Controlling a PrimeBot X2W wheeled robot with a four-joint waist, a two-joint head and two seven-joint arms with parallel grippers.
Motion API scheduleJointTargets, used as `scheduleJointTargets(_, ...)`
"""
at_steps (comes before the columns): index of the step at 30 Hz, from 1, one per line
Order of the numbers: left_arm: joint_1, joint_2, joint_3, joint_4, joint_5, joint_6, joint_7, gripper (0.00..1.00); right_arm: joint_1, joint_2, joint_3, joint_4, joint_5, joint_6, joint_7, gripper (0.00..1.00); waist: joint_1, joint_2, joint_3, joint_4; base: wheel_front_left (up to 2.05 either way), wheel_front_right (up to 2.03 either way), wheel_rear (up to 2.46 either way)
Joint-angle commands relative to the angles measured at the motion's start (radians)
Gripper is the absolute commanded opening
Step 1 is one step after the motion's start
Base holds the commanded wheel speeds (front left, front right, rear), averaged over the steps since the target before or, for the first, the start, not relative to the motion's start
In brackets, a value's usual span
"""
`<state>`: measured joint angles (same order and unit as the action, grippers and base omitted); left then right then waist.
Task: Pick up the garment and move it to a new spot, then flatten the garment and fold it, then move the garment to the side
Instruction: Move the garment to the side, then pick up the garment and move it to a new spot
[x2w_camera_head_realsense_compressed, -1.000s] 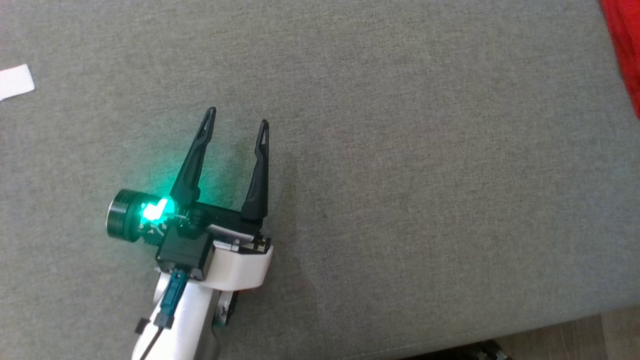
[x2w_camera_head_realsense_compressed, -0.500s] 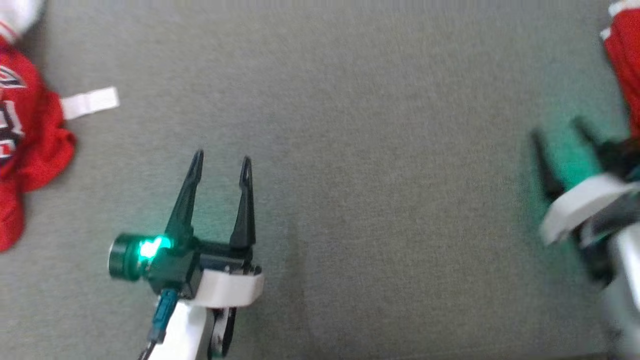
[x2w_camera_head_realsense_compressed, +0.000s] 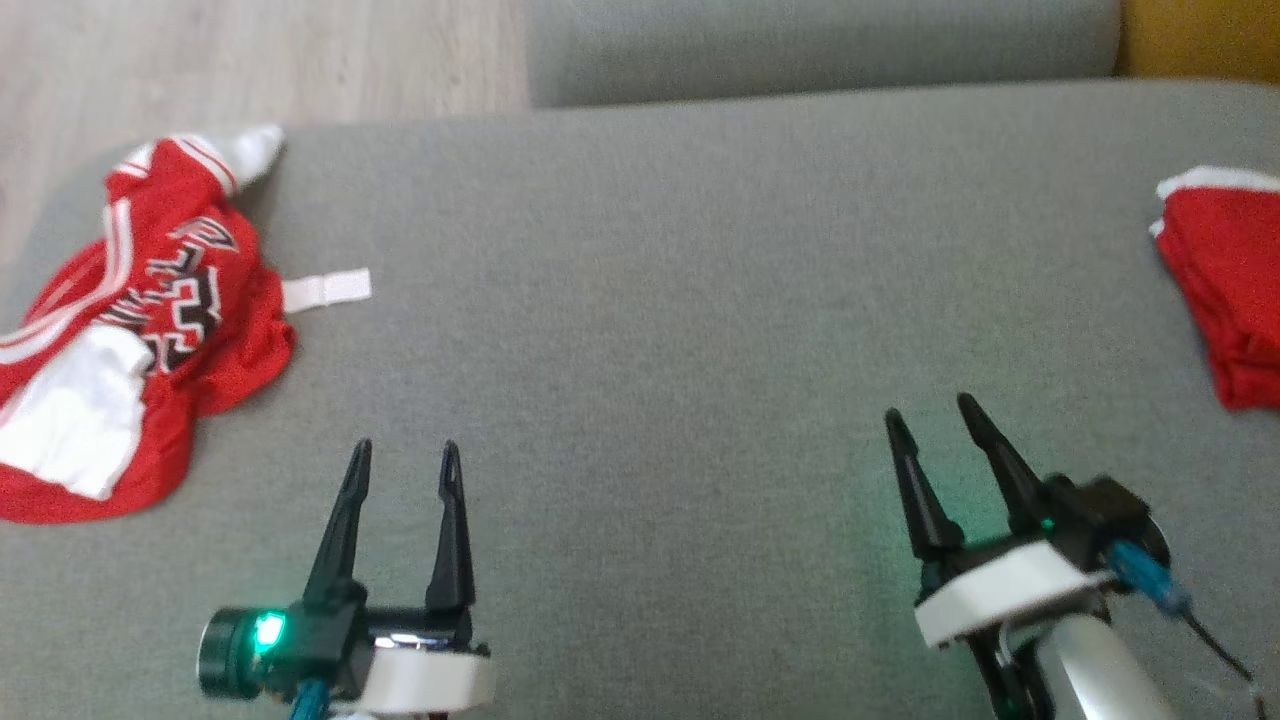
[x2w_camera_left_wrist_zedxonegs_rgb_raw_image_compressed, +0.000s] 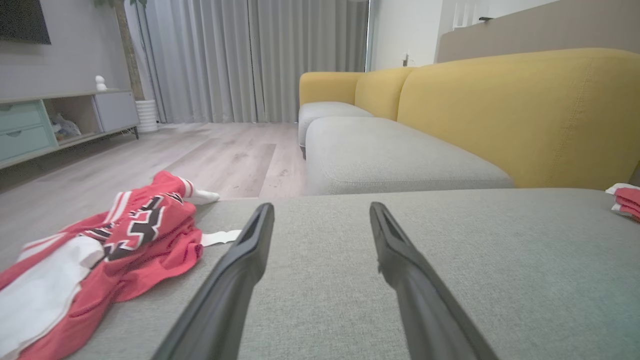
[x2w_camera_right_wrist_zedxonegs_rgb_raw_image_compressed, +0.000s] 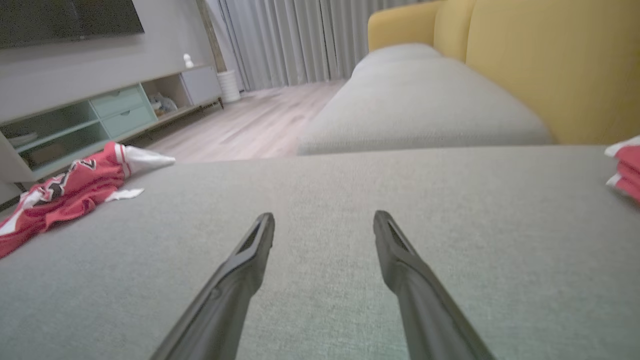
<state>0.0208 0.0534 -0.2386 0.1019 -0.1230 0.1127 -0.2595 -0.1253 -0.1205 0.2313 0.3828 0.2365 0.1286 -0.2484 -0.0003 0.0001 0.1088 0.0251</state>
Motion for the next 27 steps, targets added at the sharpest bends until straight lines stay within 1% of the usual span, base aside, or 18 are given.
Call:
scheduleJointTargets(1, 0.002, -0.002, 0.04, -0.045, 0.013, -0.004, -0.002, 1.0, 0.028, 0.013, -0.013, -0.069, -0.027, 0.002, -0.013, 1.0, 0.0003, -0.0001, -0.066, 0.016, 0.0, 0.0, 0.0)
scheduleJointTargets(5, 0.072, -0.003, 0.062, -0.07, 0.017, -0.001, -0.002, 1.0, 0.14, 0.046, -0.071, -0.161, -0.078, 0.002, -0.013, 1.0, 0.0003, -0.0001, -0.113, 0.019, 0.0, 0.0, 0.0)
scheduleJointTargets(9, 0.104, -0.003, 0.076, -0.085, 0.022, 0.002, -0.002, 1.0, 0.197, 0.059, -0.091, -0.208, -0.123, 0.002, -0.013, 1.0, 0.0003, -0.0001, -0.131, 0.022, 0.0, 0.0, 0.0)
scheduleJointTargets(16, 0.126, -0.003, 0.084, -0.094, 0.032, 0.001, -0.002, 1.0, 0.239, 0.069, -0.119, -0.225, -0.14, 0.002, -0.013, 1.0, 0.0003, -0.0001, -0.15, 0.026, 0.0, 0.0, 0.0)
scheduleJointTargets(27, 0.133, -0.003, 0.084, -0.084, 0.036, -0.004, -0.002, 1.0, 0.244, 0.07, -0.126, -0.236, -0.116, 0.002, -0.013, 1.0, 0.0003, -0.0001, -0.153, 0.024, 0.0, 0.0, 0.0)
